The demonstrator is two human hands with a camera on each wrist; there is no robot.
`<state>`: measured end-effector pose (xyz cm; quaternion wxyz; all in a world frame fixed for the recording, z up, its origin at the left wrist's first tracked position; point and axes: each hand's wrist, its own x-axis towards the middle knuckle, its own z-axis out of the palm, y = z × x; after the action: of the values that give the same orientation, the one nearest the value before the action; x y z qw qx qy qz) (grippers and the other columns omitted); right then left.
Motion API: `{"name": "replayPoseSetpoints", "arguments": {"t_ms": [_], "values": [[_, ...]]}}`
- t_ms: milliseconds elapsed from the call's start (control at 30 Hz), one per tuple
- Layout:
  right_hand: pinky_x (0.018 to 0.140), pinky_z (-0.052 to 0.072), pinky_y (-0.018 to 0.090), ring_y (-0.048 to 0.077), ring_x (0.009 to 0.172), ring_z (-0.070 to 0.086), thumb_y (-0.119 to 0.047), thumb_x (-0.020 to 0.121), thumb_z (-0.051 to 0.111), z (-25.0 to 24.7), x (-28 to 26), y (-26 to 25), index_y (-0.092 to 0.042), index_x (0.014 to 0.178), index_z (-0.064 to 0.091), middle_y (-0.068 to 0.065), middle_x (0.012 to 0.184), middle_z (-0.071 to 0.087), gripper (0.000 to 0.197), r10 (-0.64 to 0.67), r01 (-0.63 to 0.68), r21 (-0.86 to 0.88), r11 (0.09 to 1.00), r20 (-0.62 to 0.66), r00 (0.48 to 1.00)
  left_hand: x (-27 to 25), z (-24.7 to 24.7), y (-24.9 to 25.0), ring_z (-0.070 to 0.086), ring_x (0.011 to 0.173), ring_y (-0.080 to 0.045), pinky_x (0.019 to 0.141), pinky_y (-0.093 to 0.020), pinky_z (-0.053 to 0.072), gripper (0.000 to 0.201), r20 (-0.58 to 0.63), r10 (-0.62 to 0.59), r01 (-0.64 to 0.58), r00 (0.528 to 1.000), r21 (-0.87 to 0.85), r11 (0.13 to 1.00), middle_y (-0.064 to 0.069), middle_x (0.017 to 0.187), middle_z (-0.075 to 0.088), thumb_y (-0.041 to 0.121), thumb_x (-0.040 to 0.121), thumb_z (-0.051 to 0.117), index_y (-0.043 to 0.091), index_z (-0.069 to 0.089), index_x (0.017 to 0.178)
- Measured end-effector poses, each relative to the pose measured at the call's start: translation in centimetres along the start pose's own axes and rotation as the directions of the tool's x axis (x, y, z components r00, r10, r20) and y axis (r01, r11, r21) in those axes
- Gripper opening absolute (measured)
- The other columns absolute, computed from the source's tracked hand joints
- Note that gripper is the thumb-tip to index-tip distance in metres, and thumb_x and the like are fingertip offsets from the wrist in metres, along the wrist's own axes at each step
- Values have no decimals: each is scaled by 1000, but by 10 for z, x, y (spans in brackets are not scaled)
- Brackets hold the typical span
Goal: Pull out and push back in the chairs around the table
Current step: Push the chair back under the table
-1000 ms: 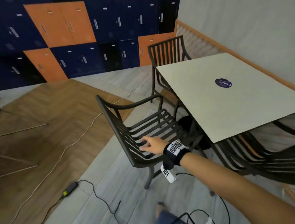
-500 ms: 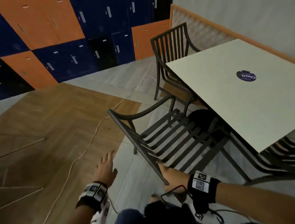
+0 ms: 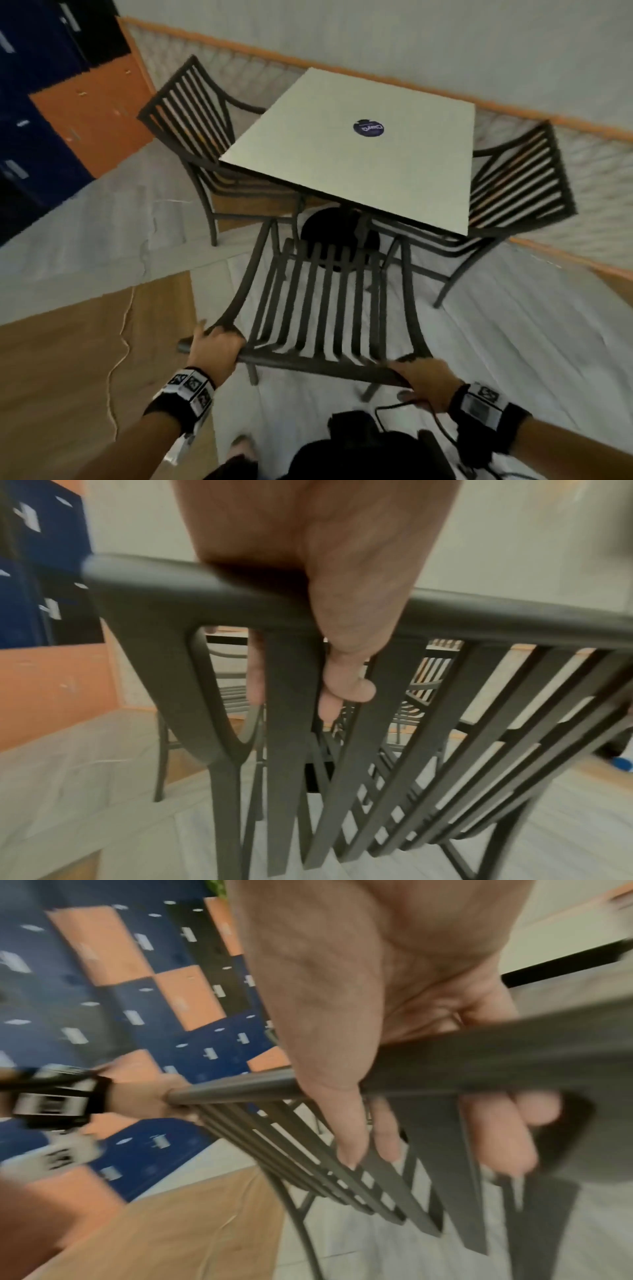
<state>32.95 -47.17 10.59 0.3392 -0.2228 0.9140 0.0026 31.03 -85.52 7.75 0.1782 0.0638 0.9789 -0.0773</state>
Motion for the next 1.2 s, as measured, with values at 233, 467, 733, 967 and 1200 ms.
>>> {"name": "replayPoseSetpoints", "arguments": {"t_ms": [233, 467, 733, 967, 1200], "values": [[83, 50, 37, 22, 103, 64, -49, 90, 49, 9, -3, -78, -43, 122, 51, -5, 113, 69, 33, 379, -338, 237, 911, -153, 913, 6, 0, -48, 67, 103, -16, 104, -41, 40, 32, 59, 95, -95, 994, -12, 995, 7, 106, 71, 18, 91, 46, 33, 65, 111], [71, 44, 31, 21, 97, 66, -36, 93, 47, 16, 17, -134, -40, 121, 53, -5, 107, 70, 28, 437, -387, 255, 886, -181, 881, 16, -9, -96, 67, 102, -14, 110, -46, 32, 34, 66, 115, -118, 991, 36, 992, 9, 104, 71, 14, 90, 46, 37, 65, 106], [64, 43, 29, 19, 86, 66, -23, 94, 42, -7, 48, -132, -39, 118, 53, -7, 96, 71, 31, 480, -432, 237, 870, -216, 850, 61, -13, -112, 69, 89, -16, 109, -49, 28, 26, 39, 89, -91, 995, 55, 994, 7, 85, 71, 13, 88, 50, 32, 67, 93], [64, 42, 28, 19, 84, 66, -22, 95, 43, -27, 66, -120, -39, 115, 56, -6, 93, 71, 29, 484, -424, 262, 867, -234, 843, 90, -25, -112, 69, 86, -17, 110, -50, 28, 24, -3, 90, -89, 996, 86, 992, 6, 83, 73, 15, 90, 51, 31, 68, 91], [65, 41, 27, 17, 85, 65, -28, 94, 45, -36, 77, -105, -40, 113, 54, -8, 93, 70, 24, 438, -385, 245, 890, -226, 870, 111, -28, -111, 69, 85, -15, 111, -49, 26, 24, -18, 110, -108, 994, 101, 989, 7, 82, 72, 16, 92, 49, 31, 68, 94]]}}
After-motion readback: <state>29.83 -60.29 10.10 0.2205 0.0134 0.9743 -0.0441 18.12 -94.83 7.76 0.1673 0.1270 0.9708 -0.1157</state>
